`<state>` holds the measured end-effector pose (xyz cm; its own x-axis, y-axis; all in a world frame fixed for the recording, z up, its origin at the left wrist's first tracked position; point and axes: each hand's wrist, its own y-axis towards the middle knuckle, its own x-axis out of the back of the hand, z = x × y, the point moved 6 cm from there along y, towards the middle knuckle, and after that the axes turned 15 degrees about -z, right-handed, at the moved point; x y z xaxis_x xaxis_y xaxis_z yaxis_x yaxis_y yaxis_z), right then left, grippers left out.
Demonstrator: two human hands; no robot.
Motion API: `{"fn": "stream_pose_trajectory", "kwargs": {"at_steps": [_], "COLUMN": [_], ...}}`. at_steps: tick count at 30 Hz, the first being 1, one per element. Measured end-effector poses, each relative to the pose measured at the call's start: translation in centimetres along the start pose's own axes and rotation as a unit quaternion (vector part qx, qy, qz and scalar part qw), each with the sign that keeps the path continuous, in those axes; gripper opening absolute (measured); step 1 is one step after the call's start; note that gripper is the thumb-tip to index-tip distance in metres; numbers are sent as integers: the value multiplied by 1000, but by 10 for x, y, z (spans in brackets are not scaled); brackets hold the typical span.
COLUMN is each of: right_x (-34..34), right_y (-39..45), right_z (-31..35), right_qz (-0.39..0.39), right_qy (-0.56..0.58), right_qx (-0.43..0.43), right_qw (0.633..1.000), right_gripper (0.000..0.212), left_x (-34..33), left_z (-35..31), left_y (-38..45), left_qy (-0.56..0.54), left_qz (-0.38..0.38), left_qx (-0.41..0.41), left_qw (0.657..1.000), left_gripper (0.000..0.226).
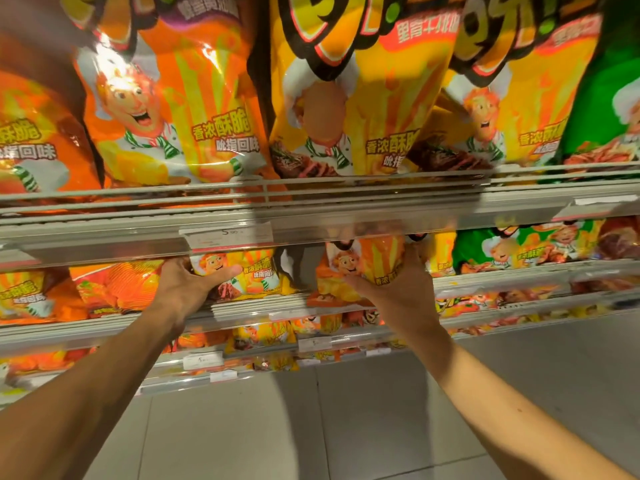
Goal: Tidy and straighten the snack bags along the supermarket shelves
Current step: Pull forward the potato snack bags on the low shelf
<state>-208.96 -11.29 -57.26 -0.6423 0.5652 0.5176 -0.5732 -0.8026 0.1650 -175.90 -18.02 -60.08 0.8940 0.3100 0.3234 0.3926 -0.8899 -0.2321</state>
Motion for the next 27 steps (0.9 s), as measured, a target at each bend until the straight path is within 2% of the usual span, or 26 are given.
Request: {"fn": "stream_pose_trajectory", "kwargs": {"at_steps": [3,5,8,11,15,21,27], "right_x": [27,43,67,84,91,88,77], "right_y": [-4,-7,-6,-4,-3,-10,-31], "right_z": [-19,-32,-49,-61,-75,-79,-70], "right_qz": [13,22,-2,-24,-14,33,66], "right_qy": [9,32,33,25,42,89,100], "right_qx": [-16,-36,-52,-48,-48,-60,-60], "right_qw": [1000,999,998,998,998,994,991], "right_gripper": [90,93,83,79,77,78,66], "left_x": [-23,-41,-71,-99,-128,-153,-163], "left_z": [-10,-17,-23,-35,-40,-30,-26], "left_y": [-13,-22,-33,-47,-66,-74,-71], "left_qy": [-2,5,10,7,37,53,115], "left_qz": [1,6,22,7,13,31,78], "left_qx": [-25,-31,-2,-28,-62,-52,-37], "left_qw": [1000,999,1000,1000,997,997,990], "left_gripper": [32,46,66,58,42,45,44]}}
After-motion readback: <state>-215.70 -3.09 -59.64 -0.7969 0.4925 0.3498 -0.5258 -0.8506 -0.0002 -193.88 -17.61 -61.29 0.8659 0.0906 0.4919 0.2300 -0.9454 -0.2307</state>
